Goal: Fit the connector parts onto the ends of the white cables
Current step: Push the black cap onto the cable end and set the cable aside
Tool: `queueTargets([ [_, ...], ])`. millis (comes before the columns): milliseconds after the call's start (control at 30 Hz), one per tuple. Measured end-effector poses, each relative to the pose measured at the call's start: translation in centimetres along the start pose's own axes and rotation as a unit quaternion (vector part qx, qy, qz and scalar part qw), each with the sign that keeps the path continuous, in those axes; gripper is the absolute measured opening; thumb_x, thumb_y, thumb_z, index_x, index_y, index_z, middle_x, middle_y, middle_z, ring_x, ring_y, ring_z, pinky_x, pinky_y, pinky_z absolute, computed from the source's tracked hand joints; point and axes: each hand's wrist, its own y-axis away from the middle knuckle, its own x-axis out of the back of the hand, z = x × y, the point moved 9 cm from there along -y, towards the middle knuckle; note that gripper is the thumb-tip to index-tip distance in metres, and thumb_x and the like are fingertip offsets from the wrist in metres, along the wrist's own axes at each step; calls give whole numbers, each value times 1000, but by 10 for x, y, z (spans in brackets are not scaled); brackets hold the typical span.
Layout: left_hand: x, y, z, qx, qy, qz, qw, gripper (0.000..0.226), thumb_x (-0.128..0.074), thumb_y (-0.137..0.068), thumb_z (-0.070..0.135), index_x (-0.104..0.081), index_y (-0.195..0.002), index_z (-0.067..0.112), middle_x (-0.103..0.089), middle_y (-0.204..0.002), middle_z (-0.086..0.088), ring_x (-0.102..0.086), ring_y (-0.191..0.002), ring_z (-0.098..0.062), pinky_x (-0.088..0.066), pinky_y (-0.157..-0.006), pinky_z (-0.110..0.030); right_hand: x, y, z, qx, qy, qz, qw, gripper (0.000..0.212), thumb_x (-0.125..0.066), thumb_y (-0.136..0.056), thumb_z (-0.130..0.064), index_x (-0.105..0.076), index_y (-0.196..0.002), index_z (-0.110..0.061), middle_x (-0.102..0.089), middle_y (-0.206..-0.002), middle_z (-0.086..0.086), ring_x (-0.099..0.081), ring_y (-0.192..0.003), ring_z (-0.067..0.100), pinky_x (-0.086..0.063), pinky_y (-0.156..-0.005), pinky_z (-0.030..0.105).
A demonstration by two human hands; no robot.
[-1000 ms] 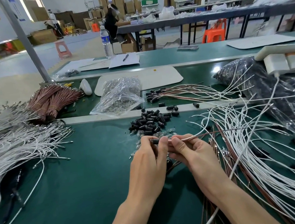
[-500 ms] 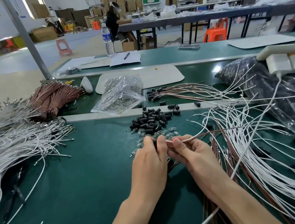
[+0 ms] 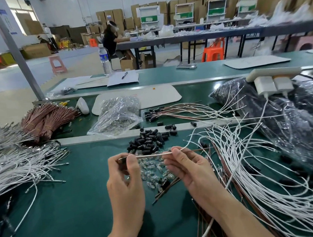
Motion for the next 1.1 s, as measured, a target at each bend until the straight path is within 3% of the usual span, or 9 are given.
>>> queueTargets([
  [167, 40, 11, 13, -39, 28, 113, 992, 10, -51, -93, 52, -55, -101, 50, -64, -86, 8, -60, -75, -7, -44, -64, -8, -15, 0, 15, -67, -31, -14, 997, 14, -72, -80, -7, -78, -91, -2, -75, -97, 23, -75, -79, 23, -61, -65, 24],
  [333, 74, 22, 23, -70, 51, 219, 972, 13, -55, -94, 38, -57, -104, 45, -62, -99, -22, -59, -83, -33, -47, -76, -16, -38, -10, 22, -110, -94, -44, 989, 30, -67, -90, -1, -63, -119, 7, -72, -103, 24, -74, -79, 24, -62, -67, 26],
  [400, 82, 29, 26, -77, 53, 248, 964, 15, -57, -93, 33, -58, -105, 43, -64, -94, -19, -60, -77, -29, -48, -75, -18, -45, -14, 23, -118, -90, -50, 988, 41, -66, -91, -2, -56, -128, 11, -72, -103, 23, -73, -79, 22, -62, -70, 25],
  [467, 86, 33, 28, -79, 68, 253, 962, 16, -58, -93, 31, -58, -106, 40, -69, -89, 3, -63, -73, -14, -49, -74, -18, -53, -17, 22, -117, -84, -57, 988, 44, -65, -93, -3, -52, -132, 12, -73, -103, 22, -72, -79, 21, -62, -70, 25],
  [633, 85, 17, 14, -11, 94, 197, 976, 24, -56, -101, 7, -60, -98, 30, -75, -82, 13, -65, -62, -3, -52, -57, -15, -59, -18, -17, -19, -15, -65, 998, 30, -67, -87, -5, -61, -115, 4, -75, -99, 19, -72, -82, 20, -61, -72, 23],
  [733, 67, -4, 1, 96, 119, 104, 983, 6, -60, -96, 26, -66, -97, 23, -74, -86, -3, -67, -64, -5, -57, -56, -18, -56, -12, -59, 74, 132, -48, 987, 27, -68, -85, -11, -64, -110, -1, -76, -99, 13, -73, -89, 21, -59, -78, 25],
  [933, -11, -59, 18, 185, 174, -60, 965, 25, -66, -84, 41, -71, -102, 23, -72, -80, 9, -68, -72, -7, -57, -63, -23, -44, -25, -160, 207, 306, 27, 929, 24, -69, -85, -31, -70, -100, -12, -77, -92, 1, -74, -81, 15, -59, -71, 22],
  [1033, -71, -106, 20, 229, 216, -93, 944, 26, -65, -93, 27, -65, -114, 13, -70, -93, -2, -67, -78, -11, -58, -67, -23, -26, -72, -200, 203, 345, 88, 912, 28, -64, -96, -26, -67, -113, -4, -75, -94, 8, -73, -80, 17, -59, -69, 23],
  [1100, -106, -130, 16, 284, 209, -109, 930, 34, -58, -100, 18, -54, -129, 1, -65, -107, -12, -66, -86, -17, -60, -72, -27, -5, -106, -204, 101, 412, 119, 898, 43, -61, -99, -26, -55, -133, -2, -72, -106, 15, -72, -89, 21, -60, -80, 30],
])
